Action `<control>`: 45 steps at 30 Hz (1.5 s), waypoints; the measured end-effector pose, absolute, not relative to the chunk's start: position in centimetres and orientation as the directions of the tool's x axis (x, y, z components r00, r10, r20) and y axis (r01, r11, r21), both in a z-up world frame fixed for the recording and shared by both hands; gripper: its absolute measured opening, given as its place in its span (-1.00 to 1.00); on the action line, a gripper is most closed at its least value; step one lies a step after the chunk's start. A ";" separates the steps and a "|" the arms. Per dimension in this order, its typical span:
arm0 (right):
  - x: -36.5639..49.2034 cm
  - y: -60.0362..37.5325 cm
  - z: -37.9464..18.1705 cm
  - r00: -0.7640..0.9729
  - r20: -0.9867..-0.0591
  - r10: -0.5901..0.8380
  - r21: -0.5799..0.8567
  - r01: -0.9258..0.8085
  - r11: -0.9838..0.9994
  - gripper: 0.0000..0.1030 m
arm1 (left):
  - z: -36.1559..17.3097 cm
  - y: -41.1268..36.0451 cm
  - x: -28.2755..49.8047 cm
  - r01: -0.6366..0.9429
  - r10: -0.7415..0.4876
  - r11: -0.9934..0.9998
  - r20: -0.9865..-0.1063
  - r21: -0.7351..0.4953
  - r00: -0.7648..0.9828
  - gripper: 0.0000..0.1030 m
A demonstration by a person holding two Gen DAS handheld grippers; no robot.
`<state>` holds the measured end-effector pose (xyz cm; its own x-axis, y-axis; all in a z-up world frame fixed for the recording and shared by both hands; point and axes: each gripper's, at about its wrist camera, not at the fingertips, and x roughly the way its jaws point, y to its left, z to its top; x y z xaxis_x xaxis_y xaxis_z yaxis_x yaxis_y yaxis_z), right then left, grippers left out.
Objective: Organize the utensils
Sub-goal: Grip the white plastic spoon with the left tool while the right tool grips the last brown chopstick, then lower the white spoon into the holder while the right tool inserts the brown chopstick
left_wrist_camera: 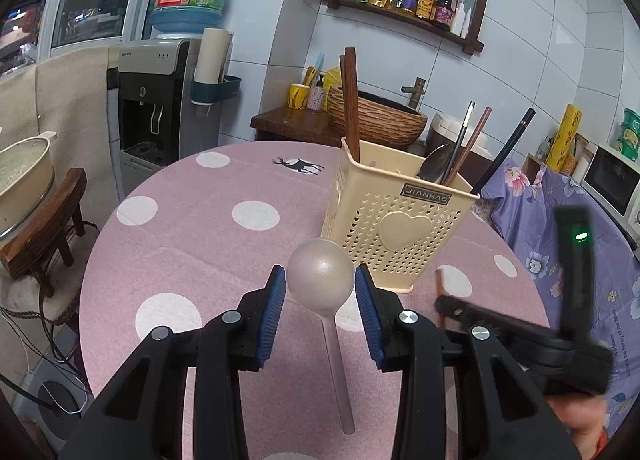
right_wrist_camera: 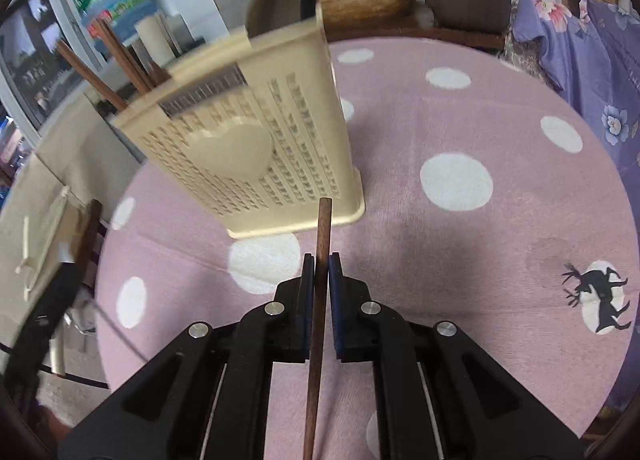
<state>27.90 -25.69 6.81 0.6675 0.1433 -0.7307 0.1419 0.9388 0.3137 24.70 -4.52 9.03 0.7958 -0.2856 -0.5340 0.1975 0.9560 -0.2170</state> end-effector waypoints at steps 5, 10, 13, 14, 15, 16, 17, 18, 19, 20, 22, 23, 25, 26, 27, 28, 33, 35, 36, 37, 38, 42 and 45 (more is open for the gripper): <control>24.9 -26.4 11.4 0.751 -0.638 0.167 0.335 0.075 0.939 -0.85 | 9.5 -4.6 24.6 0.197 -0.280 0.958 -0.523 -0.209 0.805 -0.30; 22.2 -26.7 15.4 0.806 -0.562 0.189 0.323 0.004 0.946 -0.85 | 9.7 -4.6 24.5 0.193 -0.272 0.960 -0.515 -0.202 0.813 -0.30; 21.4 -26.5 16.5 0.819 -0.544 0.184 0.307 -0.010 0.952 -0.85 | 9.9 -4.5 24.5 0.193 -0.273 0.960 -0.514 -0.203 0.814 -0.30; 21.3 -26.5 16.7 0.821 -0.541 0.184 0.303 -0.013 0.953 -0.85 | 9.9 -4.6 24.4 0.193 -0.273 0.960 -0.512 -0.205 0.814 -0.30; 21.4 -26.6 16.8 0.822 -0.538 0.184 0.301 -0.017 0.954 -0.85 | 10.0 -4.6 24.4 0.193 -0.272 0.960 -0.511 -0.203 0.816 -0.30; 21.5 -26.6 16.9 0.823 -0.537 0.184 0.298 -0.019 0.954 -0.85 | 10.0 -4.7 24.3 0.193 -0.271 0.960 -0.509 -0.201 0.817 -0.30; 21.5 -26.4 17.0 0.823 -0.537 0.185 0.294 -0.023 0.956 -0.85 | 10.1 -4.7 24.3 0.193 -0.270 0.961 -0.507 -0.199 0.819 -0.30; 21.4 -26.4 17.1 0.822 -0.537 0.187 0.291 -0.028 0.956 -0.85 | 10.1 -4.7 24.3 0.194 -0.269 0.961 -0.505 -0.198 0.820 -0.30; 21.3 -26.4 17.2 0.823 -0.536 0.188 0.288 -0.032 0.957 -0.85 | 10.1 -4.7 24.3 0.194 -0.268 0.961 -0.504 -0.196 0.821 -0.30; 21.3 -26.3 17.3 0.824 -0.534 0.188 0.285 -0.033 0.958 -0.85 | 10.2 -4.8 24.3 0.194 -0.267 0.962 -0.502 -0.193 0.823 -0.30; 21.2 -26.3 17.7 0.828 -0.528 0.188 0.283 -0.038 0.959 -0.85 | 10.3 -4.8 24.3 0.192 -0.264 0.963 -0.500 -0.191 0.825 -0.30; 21.2 -26.3 17.9 0.829 -0.526 0.191 0.283 -0.041 0.958 -0.85 | 10.4 -4.9 24.4 0.193 -0.264 0.963 -0.499 -0.191 0.825 -0.30; 21.2 -26.3 18.6 0.832 -0.519 0.196 0.283 -0.049 0.958 -0.85 | 10.7 -4.9 24.6 0.195 -0.267 0.962 -0.498 -0.192 0.825 -0.30; 21.3 -26.3 18.9 0.833 -0.517 0.196 0.278 -0.053 0.959 -0.85 | 11.0 -4.9 24.7 0.196 -0.267 0.962 -0.493 -0.192 0.828 -0.30; 21.4 -26.4 19.2 0.835 -0.514 0.196 0.273 -0.057 0.960 -0.85 | 11.4 -4.9 24.8 0.198 -0.269 0.961 -0.487 -0.193 0.831 -0.30; 21.5 -26.3 19.9 0.840 -0.507 0.195 0.268 -0.061 0.961 -0.85 | 12.1 -5.0 25.0 0.202 -0.271 0.960 -0.474 -0.192 0.838 -0.30; 22.2 -26.0 24.6 0.892 -0.422 0.163 0.232 -0.068 0.970 -0.85 | 17.0 -5.9 26.1 0.215 -0.267 0.961 -0.371 -0.176 0.890 -0.30; 22.7 -26.0 26.9 0.914 -0.377 0.150 0.219 -0.069 0.973 -0.85 | 19.4 -6.4 26.7 0.220 -0.263 0.961 -0.313 -0.166 0.913 -0.30; 23.0 -26.0 28.0 0.925 -0.353 0.138 0.214 -0.064 0.975 -0.85 | 20.6 -6.8 27.2 0.227 -0.268 0.959 -0.289 -0.167 0.919 -0.30; 23.4 -26.0 29.3 0.937 -0.327 0.120 0.205 -0.054 0.977 -0.85 | 21.7 -7.1 27.6 0.230 -0.271 0.958 -0.268 -0.174 0.924 -0.30; 23.9 -26.1 30.2 0.945 -0.309 0.108 0.199 -0.047 0.979 -0.85 | 22.5 -7.4 28.0 0.230 -0.270 0.957 -0.250 -0.178 0.930 -0.30; 26.0 -26.1 32.7 0.969 -0.242 0.039 0.161 0.001 0.987 -0.85 | 24.8 -9.2 30.0 0.237 -0.267 0.957 -0.188 -0.165 0.945 -0.30; 28.1 -26.5 32.4 0.971 -0.240 0.005 0.166 0.036 0.985 -0.85 | 24.3 -10.5 31.4 0.227 -0.250 0.964 -0.175 -0.139 0.952 -0.30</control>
<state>28.10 -26.52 32.39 0.9706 0.0049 -0.2405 0.0362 0.9854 0.1665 31.43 -10.53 24.27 0.9524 -0.2495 -0.1753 0.2269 0.9639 -0.1393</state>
